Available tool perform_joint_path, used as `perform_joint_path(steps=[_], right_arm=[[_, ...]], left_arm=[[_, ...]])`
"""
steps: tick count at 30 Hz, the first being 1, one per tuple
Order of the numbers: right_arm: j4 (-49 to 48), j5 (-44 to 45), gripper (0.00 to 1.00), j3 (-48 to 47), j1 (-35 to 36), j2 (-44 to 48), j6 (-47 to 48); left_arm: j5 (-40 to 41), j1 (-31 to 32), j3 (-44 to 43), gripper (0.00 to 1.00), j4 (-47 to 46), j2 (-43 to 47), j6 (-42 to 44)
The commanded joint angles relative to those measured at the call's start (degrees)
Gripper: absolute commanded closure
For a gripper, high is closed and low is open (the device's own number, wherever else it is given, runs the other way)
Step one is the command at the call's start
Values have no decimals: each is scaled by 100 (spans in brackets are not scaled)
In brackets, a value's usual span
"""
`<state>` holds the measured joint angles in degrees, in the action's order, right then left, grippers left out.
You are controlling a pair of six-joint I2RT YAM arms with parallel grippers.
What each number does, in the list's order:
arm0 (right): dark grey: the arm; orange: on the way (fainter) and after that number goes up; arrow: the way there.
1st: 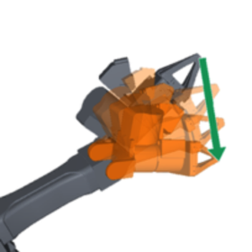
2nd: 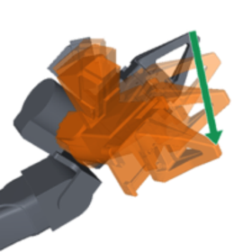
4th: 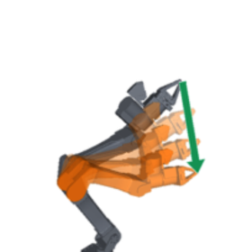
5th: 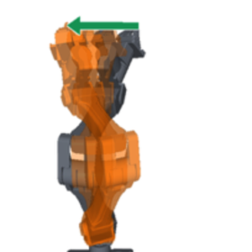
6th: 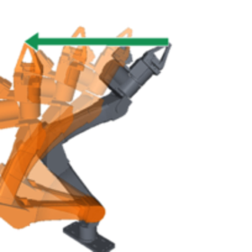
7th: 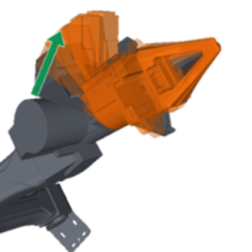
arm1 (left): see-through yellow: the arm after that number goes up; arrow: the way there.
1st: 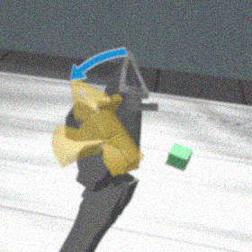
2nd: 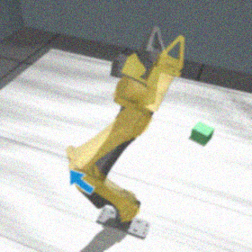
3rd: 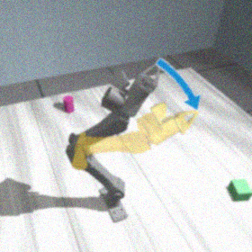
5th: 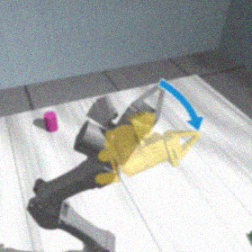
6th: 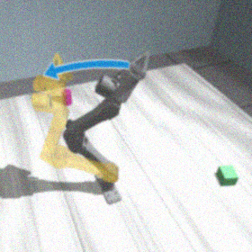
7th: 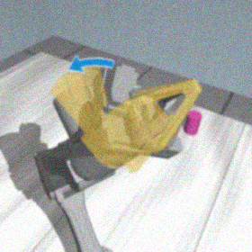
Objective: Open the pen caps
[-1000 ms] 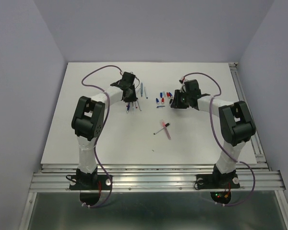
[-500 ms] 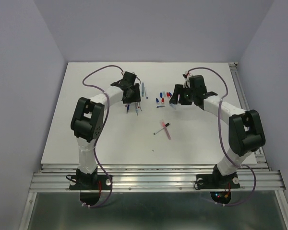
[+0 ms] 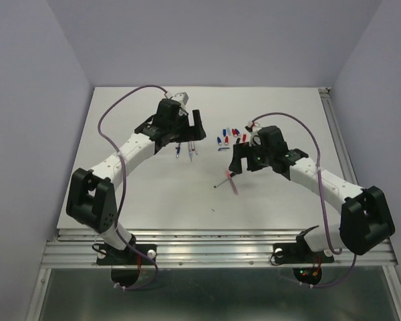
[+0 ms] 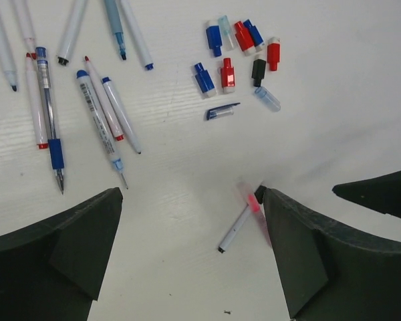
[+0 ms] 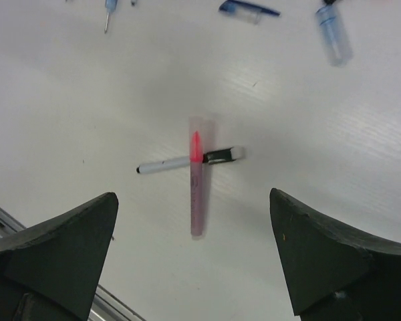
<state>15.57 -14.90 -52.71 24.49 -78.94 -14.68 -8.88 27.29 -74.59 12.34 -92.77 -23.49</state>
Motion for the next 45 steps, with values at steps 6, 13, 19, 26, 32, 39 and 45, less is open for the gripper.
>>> perform_joint_path(steps=[6, 13, 19, 26, 32, 39, 45], right_arm=[[-175, 426, 1, 638, 846, -16, 194], [-1292, 461, 15, 1131, 943, -490, 465], [-1109, 418, 32, 762, 979, -974, 563], [-951, 636, 48, 780, 1181, -1089, 343], [-898, 927, 61, 753, 1365, -1264, 272], [-872, 1059, 82, 613, 1436, -1177, 149], [-968, 673, 87, 499, 1436, -467, 150]], left_arm=[[-140, 31, 1191, 1, -293, 962, -393], [-175, 40, 1473, 1, -364, 1261, -552], [-263, 40, 1465, 1, -390, 1253, -587], [-175, 31, 1491, 1, -408, 1271, -587], [-236, 40, 1491, 1, -416, 1235, -578], [-359, 40, 1596, 1, -521, 1384, -596], [-824, 40, 1825, 1, -829, 1586, -648]])
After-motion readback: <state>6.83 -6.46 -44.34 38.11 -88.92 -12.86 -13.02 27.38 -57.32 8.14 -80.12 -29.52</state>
